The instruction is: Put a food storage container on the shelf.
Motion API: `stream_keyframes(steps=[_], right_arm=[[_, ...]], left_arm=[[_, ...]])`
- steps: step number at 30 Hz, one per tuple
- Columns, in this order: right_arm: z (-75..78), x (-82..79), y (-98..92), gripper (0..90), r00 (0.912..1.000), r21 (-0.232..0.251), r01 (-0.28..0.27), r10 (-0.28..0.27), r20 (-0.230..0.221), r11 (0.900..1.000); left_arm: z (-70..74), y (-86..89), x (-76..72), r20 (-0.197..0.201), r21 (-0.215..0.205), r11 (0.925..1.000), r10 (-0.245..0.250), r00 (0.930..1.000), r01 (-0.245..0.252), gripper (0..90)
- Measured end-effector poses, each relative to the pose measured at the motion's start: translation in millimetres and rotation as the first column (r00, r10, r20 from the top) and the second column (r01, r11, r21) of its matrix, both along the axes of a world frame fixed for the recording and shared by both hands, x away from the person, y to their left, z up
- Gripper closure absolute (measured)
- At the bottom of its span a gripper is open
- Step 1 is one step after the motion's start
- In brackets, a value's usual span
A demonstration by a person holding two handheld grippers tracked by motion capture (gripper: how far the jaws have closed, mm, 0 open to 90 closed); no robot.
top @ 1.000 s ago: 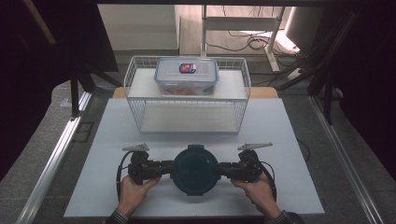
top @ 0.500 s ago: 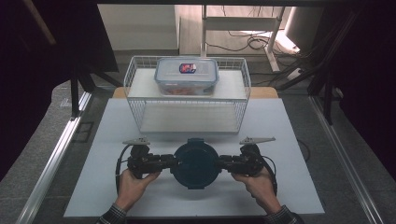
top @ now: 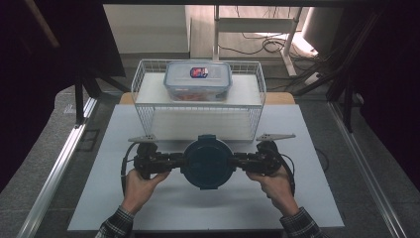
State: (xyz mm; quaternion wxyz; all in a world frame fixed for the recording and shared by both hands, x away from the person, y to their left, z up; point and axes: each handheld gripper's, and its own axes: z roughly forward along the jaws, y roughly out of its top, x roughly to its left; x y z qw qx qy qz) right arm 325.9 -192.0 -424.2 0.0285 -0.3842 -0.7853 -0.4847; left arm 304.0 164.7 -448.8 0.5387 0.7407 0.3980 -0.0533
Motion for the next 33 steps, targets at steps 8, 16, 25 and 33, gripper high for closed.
stream_keyframes(steps=[8,16,25,33], right_arm=[[22.5,13.4,5.1,55.3,0.9995,0.015,0.002,-0.002,0.031,1.000],[49.8,26.3,10.7,55.3,0.9975,0.034,0.003,-0.005,0.070,0.999],[92.4,39.1,16.7,55.4,0.9912,0.052,0.005,-0.012,0.132,0.999],[132.4,52.0,23.8,55.6,0.9835,0.067,0.005,-0.017,0.180,0.998]], left_arm=[[20.9,6.0,12.0,0.020,-0.018,0.9998,0.010,0.9997,-0.009,56.7],[54.0,12.4,23.6,0.062,-0.028,0.9991,0.033,0.9975,-0.031,56.7],[95.4,18.5,37.6,0.109,-0.043,0.9983,0.043,0.9931,-0.038,56.7],[134.4,26.6,50.3,0.146,-0.051,0.9977,0.051,0.9879,-0.044,56.7]])
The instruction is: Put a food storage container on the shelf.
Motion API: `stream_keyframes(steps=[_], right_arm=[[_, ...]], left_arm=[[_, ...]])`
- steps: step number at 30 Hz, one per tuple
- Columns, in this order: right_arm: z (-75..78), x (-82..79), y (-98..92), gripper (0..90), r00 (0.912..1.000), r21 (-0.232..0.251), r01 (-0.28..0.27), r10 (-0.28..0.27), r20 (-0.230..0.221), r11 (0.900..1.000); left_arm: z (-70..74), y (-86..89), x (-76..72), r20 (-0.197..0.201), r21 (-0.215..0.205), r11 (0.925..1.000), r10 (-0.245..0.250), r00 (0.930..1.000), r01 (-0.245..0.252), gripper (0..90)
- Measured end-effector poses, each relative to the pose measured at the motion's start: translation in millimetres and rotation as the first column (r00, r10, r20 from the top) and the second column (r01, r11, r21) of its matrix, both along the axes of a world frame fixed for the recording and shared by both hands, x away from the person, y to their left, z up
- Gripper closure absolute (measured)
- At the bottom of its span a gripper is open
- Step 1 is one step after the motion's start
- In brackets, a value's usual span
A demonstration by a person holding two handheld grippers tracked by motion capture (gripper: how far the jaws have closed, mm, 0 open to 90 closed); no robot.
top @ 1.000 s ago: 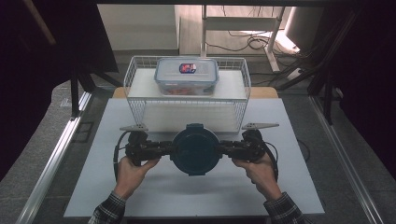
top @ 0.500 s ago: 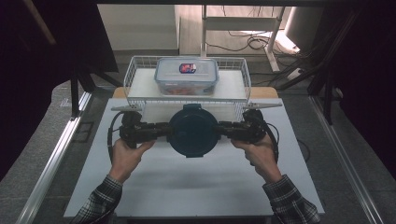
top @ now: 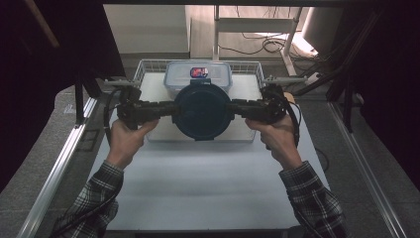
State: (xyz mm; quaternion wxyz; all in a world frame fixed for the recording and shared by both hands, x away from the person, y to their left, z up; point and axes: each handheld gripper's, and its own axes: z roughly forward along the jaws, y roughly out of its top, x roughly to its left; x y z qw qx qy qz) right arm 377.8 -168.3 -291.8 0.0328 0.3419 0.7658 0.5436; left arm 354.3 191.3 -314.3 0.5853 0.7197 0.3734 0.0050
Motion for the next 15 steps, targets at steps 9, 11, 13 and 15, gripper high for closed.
stream_keyframes(steps=[9,11,13,15], right_arm=[[32.0,19.7,9.3,55.6,0.9998,0.012,-0.005,0.005,0.017,1.000],[38.6,24.4,11.5,55.6,0.9997,0.012,0.003,-0.003,0.023,1.000],[45.6,29.7,13.7,55.6,0.9996,0.011,0.011,-0.011,0.026,1.000],[50.7,33.8,15.1,55.5,0.9993,0.014,0.015,-0.016,0.034,1.000]], left_arm=[[34.1,10.2,21.4,0.020,-0.010,0.9999,0.006,0.9998,-0.006,56.7],[38.3,12.3,28.2,0.017,-0.020,0.9998,0.004,0.9998,-0.004,56.6],[42.7,13.9,34.2,0.022,-0.030,0.9995,0.005,0.9997,-0.005,56.6],[47.7,15.8,39.6,0.023,-0.037,0.9993,0.005,0.9997,-0.005,56.6]])
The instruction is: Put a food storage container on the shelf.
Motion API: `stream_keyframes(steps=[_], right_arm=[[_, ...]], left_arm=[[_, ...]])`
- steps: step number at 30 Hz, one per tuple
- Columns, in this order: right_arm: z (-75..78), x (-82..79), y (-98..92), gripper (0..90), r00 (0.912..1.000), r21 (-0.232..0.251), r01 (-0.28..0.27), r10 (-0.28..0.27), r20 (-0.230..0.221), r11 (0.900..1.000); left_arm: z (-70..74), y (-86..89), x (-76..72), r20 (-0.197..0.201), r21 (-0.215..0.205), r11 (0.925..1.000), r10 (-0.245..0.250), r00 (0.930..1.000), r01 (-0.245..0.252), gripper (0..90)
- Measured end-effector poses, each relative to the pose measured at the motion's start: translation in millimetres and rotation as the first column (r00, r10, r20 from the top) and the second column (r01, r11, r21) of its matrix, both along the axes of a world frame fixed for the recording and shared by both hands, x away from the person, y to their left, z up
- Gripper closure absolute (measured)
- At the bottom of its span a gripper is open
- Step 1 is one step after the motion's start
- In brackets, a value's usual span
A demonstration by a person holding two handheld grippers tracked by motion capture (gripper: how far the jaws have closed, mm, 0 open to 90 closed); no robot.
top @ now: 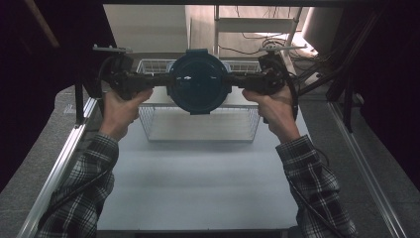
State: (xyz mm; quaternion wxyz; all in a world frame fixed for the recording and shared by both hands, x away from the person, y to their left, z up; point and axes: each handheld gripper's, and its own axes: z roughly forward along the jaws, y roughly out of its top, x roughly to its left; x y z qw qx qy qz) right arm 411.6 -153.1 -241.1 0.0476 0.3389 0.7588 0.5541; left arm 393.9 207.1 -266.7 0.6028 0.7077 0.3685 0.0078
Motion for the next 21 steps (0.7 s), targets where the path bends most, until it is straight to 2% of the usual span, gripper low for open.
stream_keyframes(steps=[5,11,15,21], right_arm=[[12.7,11.3,3.9,55.5,0.9998,0.012,0.007,-0.007,0.017,1.000],[20.3,26.8,6.4,55.5,0.9996,0.030,0.010,-0.011,0.026,0.999],[21.3,38.5,8.5,55.5,0.9996,0.041,0.019,-0.020,0.018,0.999],[16.7,51.9,10.8,55.5,0.9996,0.041,0.027,-0.027,-0.001,0.999]], left_arm=[[12.1,3.8,11.8,0.004,-0.006,1.0000,0.006,1.0000,-0.006,56.6],[21.2,6.3,26.2,0.010,-0.006,0.9998,0.017,0.9998,-0.016,56.5],[18.9,8.0,37.5,-0.004,-0.020,0.9995,0.025,0.9997,-0.025,56.5],[12.4,9.8,48.6,-0.015,-0.020,0.9993,0.032,0.9994,-0.032,56.3]])
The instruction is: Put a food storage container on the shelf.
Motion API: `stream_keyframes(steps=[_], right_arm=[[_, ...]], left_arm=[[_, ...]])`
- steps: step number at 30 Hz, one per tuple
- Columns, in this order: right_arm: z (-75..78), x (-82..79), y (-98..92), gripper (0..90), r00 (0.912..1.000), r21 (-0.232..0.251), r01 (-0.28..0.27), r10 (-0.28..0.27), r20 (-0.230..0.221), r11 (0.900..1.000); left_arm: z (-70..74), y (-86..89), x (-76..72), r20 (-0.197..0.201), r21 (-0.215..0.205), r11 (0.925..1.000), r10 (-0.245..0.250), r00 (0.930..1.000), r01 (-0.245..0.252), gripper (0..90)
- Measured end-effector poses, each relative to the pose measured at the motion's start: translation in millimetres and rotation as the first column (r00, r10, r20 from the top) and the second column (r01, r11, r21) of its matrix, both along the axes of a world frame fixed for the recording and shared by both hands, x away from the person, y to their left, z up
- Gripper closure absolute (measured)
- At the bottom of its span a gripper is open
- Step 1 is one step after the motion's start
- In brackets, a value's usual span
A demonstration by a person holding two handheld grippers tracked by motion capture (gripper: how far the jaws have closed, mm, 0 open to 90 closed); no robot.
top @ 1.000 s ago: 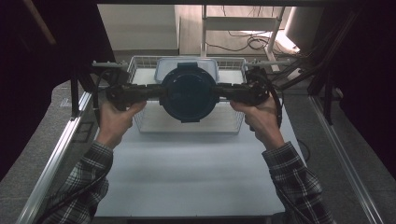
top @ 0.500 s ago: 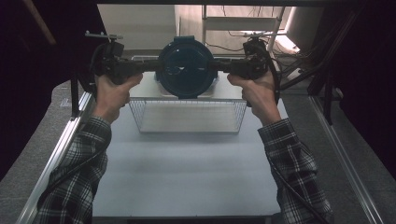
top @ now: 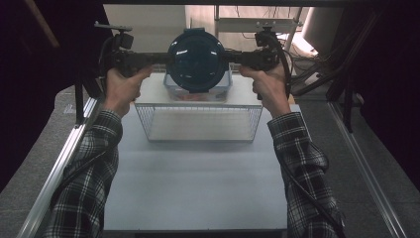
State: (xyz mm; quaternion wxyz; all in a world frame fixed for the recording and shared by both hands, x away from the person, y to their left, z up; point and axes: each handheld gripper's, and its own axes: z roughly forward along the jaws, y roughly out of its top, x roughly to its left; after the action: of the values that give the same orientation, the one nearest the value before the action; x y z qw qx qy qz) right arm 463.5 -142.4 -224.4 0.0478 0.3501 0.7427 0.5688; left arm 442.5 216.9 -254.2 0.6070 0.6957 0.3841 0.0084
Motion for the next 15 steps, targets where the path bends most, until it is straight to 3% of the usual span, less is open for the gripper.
stream_keyframes(steps=[4,9,15], right_arm=[[-3.2,6.1,2.2,55.4,0.9999,-0.002,0.003,-0.003,-0.012,1.000],[-4.9,12.3,3.9,55.0,0.9997,0.006,0.004,-0.004,-0.025,1.000],[-6.3,17.2,4.1,54.2,0.9997,0.014,0.007,-0.007,-0.024,1.000]], left_arm=[[-4.7,1.4,5.6,-0.011,-0.003,1.0000,0.007,0.9999,-0.007,56.2],[-5.3,2.3,9.0,0.001,-0.012,0.9997,0.019,0.9998,-0.019,56.1],[-6.6,0.3,7.7,0.047,0.012,0.9991,0.040,0.9981,-0.041,54.7]])
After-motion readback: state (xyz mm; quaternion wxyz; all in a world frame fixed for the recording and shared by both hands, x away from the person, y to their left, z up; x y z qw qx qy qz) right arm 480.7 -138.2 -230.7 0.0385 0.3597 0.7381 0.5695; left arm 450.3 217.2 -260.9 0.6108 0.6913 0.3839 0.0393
